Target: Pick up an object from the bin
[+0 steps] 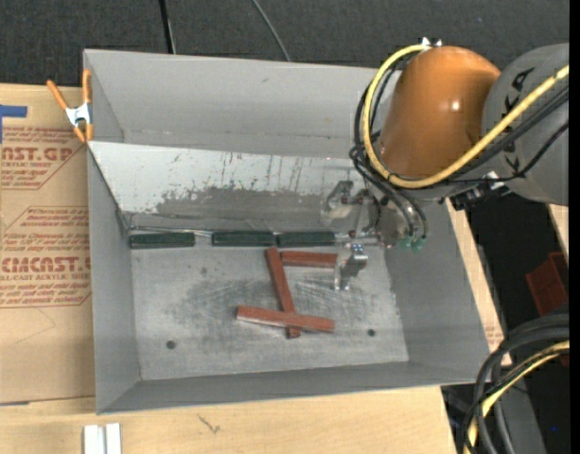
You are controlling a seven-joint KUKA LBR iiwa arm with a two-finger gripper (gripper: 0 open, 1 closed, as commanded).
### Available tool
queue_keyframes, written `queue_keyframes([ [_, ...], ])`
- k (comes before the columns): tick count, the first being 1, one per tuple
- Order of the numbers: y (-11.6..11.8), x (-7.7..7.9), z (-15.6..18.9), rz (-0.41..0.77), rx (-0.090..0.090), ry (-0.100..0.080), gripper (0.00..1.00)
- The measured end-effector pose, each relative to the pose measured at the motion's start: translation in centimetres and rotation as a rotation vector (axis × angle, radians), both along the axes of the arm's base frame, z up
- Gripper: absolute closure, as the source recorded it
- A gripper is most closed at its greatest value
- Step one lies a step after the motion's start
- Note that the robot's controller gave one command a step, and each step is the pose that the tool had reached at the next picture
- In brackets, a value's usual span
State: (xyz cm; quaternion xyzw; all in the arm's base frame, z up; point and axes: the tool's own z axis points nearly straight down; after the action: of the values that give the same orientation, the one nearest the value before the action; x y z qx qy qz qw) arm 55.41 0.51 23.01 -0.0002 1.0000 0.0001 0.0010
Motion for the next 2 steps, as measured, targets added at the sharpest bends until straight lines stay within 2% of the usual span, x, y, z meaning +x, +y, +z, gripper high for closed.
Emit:
queue_keyframes([
  [1,0.1,1.4,-6.4,0.050,0.000,-0.006,0.00],
  [2,2.5,-0.5,-8.5,-0.153,0.000,0.005,0.00],
])
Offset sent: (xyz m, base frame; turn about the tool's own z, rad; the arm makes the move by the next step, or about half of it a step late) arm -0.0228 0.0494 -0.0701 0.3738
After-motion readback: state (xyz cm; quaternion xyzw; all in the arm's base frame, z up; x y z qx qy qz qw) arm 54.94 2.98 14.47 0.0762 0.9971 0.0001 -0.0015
